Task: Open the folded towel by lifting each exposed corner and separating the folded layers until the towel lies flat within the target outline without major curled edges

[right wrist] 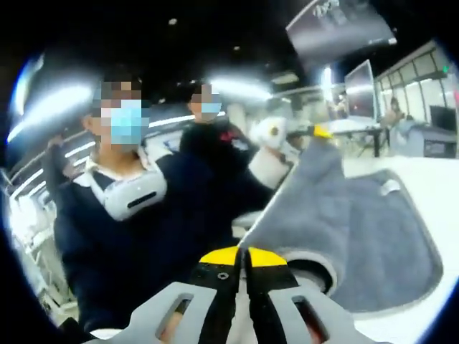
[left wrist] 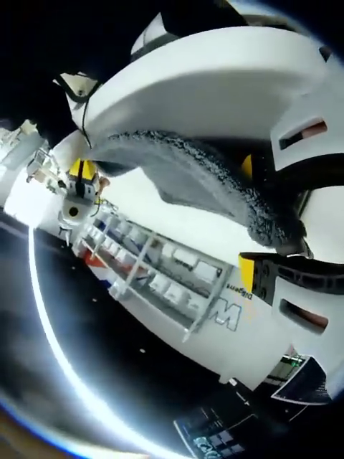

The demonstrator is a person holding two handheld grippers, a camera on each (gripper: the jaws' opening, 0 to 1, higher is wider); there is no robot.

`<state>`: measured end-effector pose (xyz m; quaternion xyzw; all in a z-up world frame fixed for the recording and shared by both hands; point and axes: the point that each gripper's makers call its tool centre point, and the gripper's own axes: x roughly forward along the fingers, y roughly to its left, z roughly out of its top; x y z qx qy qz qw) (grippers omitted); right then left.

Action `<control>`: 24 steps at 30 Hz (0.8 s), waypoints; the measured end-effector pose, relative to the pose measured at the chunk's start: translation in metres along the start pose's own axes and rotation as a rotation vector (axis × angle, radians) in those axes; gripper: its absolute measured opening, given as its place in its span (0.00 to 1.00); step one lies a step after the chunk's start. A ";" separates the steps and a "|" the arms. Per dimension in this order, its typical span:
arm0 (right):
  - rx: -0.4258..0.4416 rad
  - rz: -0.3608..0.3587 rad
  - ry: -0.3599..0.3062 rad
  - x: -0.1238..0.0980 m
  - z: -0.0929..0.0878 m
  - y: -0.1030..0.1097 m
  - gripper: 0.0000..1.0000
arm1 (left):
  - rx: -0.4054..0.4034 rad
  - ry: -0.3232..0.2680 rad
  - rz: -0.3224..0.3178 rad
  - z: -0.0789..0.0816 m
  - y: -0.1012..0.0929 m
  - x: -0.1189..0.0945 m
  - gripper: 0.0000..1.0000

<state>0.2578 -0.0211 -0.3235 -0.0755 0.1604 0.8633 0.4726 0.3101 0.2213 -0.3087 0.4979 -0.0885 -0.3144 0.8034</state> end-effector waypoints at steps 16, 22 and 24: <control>-0.180 -0.255 -0.227 -0.028 0.045 -0.021 0.00 | -0.168 -0.047 -0.041 0.005 -0.003 -0.018 0.14; -0.208 -0.395 -0.265 -0.038 0.052 -0.045 0.00 | -0.270 -0.075 -0.059 0.009 -0.005 -0.022 0.12; -0.247 -0.442 -0.283 -0.041 0.057 -0.051 0.00 | -0.319 -0.086 -0.070 0.011 -0.006 -0.023 0.11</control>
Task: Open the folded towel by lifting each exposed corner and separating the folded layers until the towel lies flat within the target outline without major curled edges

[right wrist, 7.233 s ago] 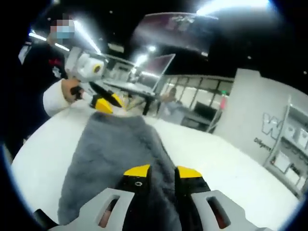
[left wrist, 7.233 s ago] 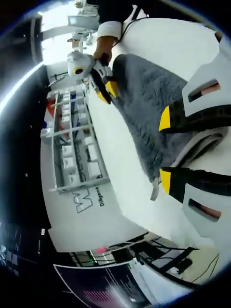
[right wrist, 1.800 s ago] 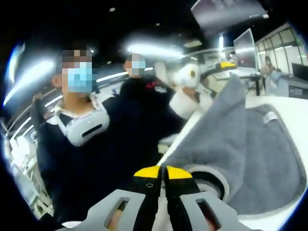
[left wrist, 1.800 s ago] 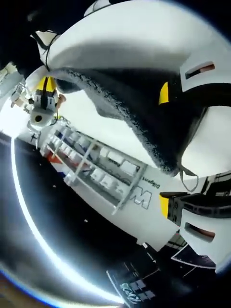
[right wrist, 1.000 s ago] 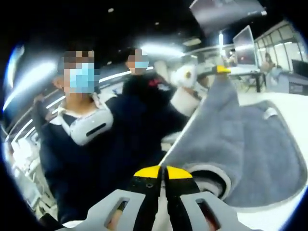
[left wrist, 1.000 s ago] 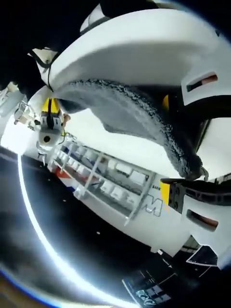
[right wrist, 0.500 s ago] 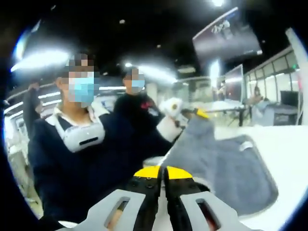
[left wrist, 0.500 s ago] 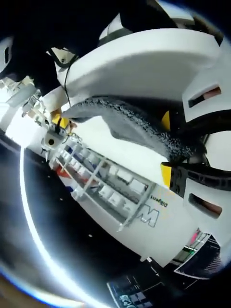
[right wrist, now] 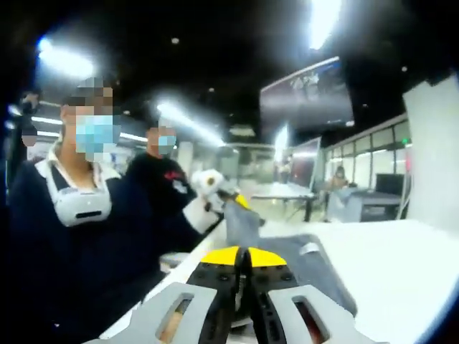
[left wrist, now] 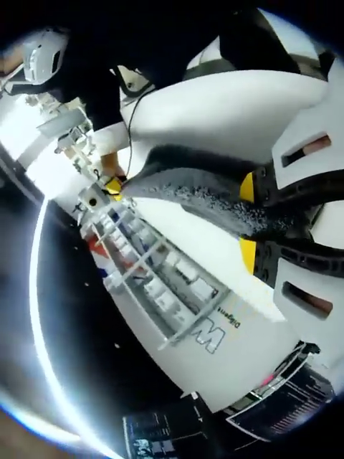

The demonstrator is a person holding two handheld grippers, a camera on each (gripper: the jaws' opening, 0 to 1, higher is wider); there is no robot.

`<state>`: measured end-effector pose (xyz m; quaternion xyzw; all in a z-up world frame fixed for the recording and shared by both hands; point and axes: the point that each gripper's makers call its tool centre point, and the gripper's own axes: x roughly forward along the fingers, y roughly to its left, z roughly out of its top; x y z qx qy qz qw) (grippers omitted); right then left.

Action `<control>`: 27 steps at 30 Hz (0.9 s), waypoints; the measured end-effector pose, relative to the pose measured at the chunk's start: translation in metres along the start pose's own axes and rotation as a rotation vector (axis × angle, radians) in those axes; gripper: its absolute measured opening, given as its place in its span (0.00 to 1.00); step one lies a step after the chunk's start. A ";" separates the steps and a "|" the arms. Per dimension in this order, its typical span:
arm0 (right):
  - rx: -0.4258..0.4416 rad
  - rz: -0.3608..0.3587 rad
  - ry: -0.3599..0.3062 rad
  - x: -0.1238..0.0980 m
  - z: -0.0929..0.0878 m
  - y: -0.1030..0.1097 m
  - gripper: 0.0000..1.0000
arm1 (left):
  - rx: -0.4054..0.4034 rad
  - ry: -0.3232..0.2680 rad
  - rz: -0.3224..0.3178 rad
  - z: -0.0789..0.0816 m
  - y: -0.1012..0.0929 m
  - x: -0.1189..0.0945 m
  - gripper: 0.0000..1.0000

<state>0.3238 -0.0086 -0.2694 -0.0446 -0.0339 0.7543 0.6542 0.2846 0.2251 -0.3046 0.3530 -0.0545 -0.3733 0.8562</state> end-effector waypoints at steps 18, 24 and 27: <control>-0.032 -0.049 0.170 0.024 -0.047 -0.011 0.00 | -0.086 0.135 0.032 -0.025 0.009 0.012 0.07; -0.030 -0.082 0.277 0.027 -0.074 -0.021 0.00 | -0.068 0.177 0.027 -0.035 0.007 0.019 0.07; -0.025 -0.075 0.315 0.028 -0.084 -0.023 0.00 | -0.059 0.204 0.027 -0.039 0.007 0.020 0.07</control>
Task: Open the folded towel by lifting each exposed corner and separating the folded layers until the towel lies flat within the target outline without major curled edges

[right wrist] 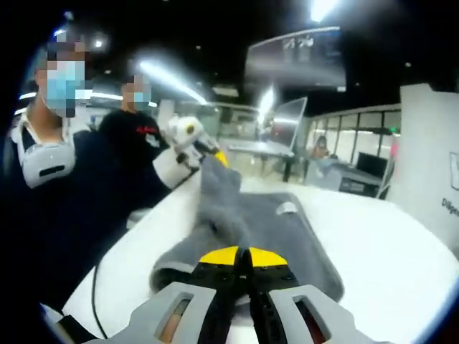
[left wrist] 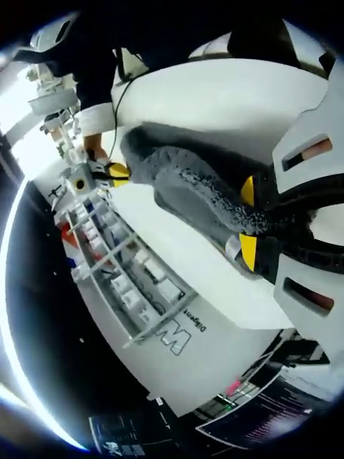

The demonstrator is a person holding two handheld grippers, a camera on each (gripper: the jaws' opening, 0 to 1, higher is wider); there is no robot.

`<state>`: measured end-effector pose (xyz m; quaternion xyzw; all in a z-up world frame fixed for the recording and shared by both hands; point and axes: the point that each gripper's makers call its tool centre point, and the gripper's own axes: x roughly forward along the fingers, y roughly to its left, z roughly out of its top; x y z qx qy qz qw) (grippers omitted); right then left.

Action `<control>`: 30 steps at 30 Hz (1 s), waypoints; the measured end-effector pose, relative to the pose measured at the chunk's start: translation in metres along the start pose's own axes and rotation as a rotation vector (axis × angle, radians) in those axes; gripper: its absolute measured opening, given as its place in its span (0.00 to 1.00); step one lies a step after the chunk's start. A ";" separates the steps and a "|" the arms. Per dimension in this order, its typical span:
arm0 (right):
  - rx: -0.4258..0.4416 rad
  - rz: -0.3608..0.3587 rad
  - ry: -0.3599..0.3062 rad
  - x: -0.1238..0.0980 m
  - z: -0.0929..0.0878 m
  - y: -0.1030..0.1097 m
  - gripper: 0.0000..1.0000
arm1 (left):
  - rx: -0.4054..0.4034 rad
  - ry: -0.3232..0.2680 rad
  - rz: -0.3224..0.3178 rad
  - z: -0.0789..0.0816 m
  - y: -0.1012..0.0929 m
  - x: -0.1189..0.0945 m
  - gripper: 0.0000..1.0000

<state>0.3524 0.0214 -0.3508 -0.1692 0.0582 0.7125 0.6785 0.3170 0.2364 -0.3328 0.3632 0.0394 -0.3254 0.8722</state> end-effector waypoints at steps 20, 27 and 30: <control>0.139 0.111 -0.055 0.003 0.006 0.004 0.33 | 0.041 0.011 0.007 0.003 0.000 -0.001 0.07; 0.286 0.102 -0.037 0.011 -0.003 -0.003 0.46 | 0.047 0.006 0.011 0.007 -0.001 -0.004 0.07; 0.313 0.091 -0.018 0.016 -0.009 -0.007 0.49 | 0.052 0.008 0.013 0.009 -0.001 -0.006 0.07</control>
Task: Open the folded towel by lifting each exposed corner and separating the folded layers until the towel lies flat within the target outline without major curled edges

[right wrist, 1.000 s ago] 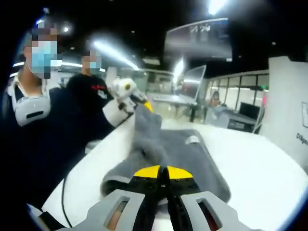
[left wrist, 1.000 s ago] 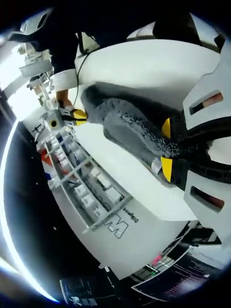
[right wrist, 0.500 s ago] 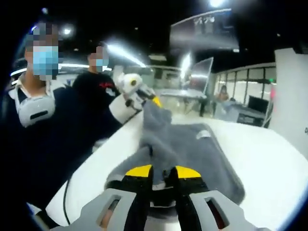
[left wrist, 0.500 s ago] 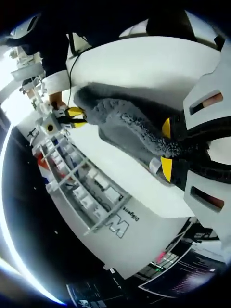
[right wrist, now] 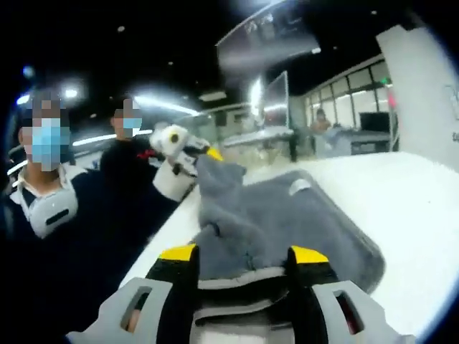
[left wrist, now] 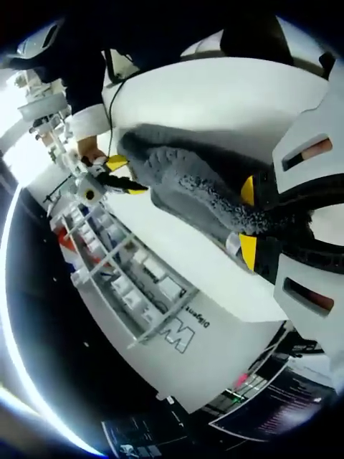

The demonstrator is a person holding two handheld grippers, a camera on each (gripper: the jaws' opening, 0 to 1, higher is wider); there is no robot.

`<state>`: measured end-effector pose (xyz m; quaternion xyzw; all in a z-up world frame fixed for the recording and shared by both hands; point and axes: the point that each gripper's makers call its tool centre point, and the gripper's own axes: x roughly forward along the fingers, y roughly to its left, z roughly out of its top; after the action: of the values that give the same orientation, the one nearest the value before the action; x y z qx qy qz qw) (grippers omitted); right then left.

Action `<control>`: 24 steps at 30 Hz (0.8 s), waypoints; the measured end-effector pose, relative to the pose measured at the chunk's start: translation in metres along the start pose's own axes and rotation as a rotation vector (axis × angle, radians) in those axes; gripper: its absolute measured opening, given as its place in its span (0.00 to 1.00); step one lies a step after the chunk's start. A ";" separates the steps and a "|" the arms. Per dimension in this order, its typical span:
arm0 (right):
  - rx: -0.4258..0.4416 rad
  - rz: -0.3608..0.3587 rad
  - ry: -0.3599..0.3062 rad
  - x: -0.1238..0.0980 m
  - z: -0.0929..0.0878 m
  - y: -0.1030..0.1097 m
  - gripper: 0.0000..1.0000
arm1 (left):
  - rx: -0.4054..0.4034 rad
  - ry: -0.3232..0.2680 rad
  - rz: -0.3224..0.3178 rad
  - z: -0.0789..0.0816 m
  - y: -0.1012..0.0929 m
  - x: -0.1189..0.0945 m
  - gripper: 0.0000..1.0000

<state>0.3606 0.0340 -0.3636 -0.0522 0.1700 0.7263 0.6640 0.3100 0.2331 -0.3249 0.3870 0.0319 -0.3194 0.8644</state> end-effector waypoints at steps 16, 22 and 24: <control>-0.014 0.004 0.132 0.012 -0.033 0.006 0.32 | 0.008 -0.019 -0.004 0.006 -0.001 -0.005 0.07; -0.084 -0.029 0.121 0.004 -0.024 0.004 0.10 | 0.010 -0.019 -0.004 0.005 -0.002 -0.006 0.07; -0.107 -0.037 0.107 0.001 -0.020 0.005 0.07 | 0.011 -0.018 -0.006 0.005 -0.002 -0.006 0.07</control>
<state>0.3530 0.0282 -0.3813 -0.1298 0.1651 0.7180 0.6635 0.3029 0.2322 -0.3209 0.3886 0.0236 -0.3258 0.8615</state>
